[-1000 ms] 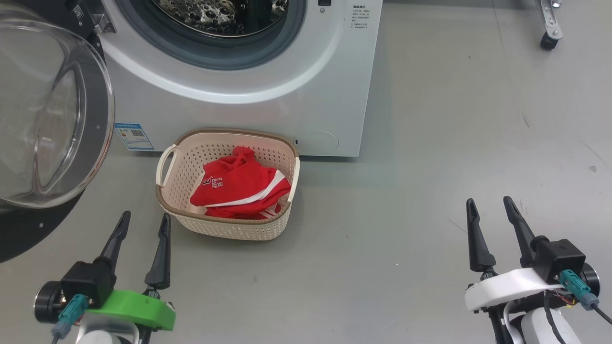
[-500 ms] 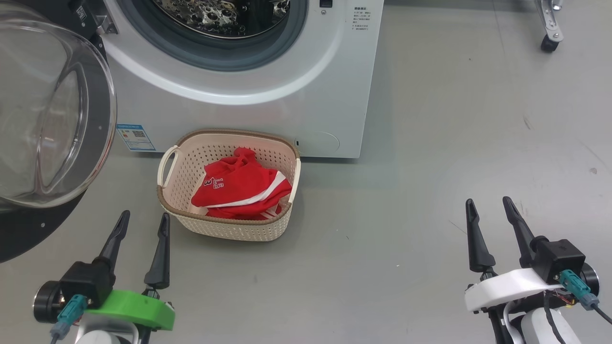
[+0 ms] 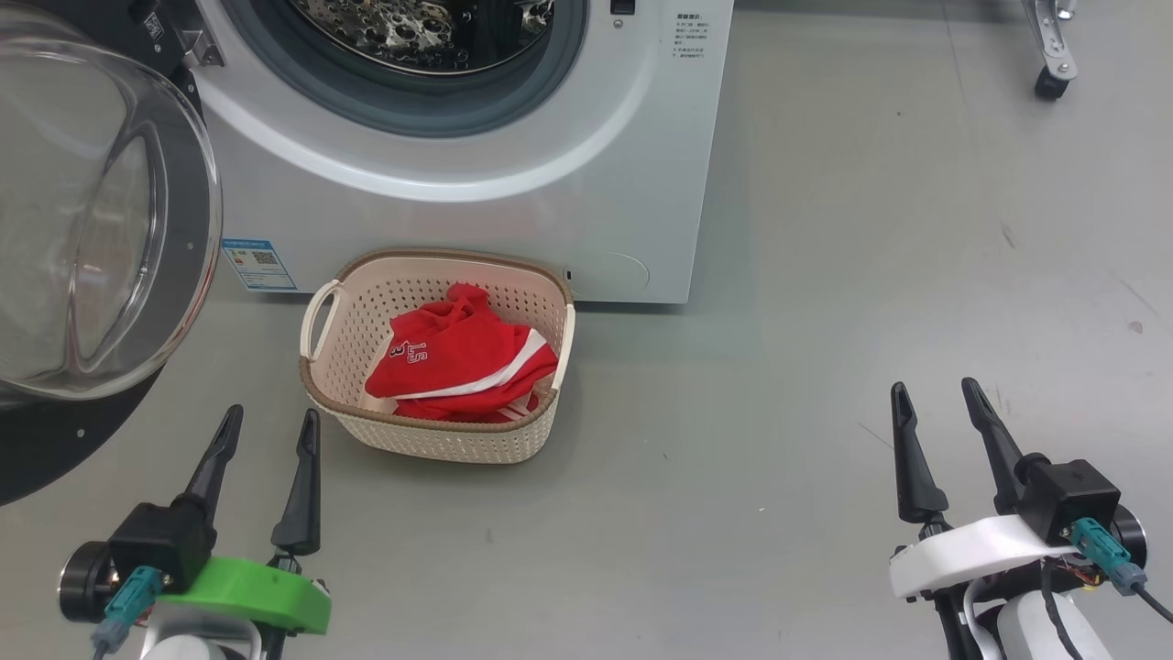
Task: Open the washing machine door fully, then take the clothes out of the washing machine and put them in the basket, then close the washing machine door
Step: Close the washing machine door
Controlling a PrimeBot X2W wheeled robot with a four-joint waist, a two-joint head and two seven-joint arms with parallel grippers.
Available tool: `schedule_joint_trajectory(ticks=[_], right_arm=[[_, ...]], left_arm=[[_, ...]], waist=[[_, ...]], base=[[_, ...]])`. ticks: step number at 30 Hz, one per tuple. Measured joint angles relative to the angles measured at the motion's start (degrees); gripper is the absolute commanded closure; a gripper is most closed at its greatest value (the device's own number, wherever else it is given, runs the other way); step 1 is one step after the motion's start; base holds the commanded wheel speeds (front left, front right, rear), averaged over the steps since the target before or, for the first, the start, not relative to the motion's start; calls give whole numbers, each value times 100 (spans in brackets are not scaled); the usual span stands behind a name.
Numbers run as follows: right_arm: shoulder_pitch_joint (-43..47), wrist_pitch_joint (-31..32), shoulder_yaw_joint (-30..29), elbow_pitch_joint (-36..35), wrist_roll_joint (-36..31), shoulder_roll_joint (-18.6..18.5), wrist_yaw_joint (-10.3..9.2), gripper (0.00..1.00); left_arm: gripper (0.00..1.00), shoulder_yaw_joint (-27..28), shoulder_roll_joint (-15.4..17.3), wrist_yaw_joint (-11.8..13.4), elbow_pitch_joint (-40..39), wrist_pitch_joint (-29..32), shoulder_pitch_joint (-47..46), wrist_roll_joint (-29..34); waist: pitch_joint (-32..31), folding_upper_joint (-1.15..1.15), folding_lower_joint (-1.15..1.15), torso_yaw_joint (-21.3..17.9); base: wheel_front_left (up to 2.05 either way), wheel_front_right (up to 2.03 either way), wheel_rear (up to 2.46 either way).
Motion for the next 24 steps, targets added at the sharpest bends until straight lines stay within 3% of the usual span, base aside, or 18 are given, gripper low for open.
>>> schedule_joint_trajectory(ticks=[24], right_arm=[[1, 0, -57, -73, 0, 16, 4, 0]], left_arm=[[0, 40, -10, 0, 136, 0, 70, 27]], waist=[[12, 0, 0, 143]], base=[[0, 0, 0]])
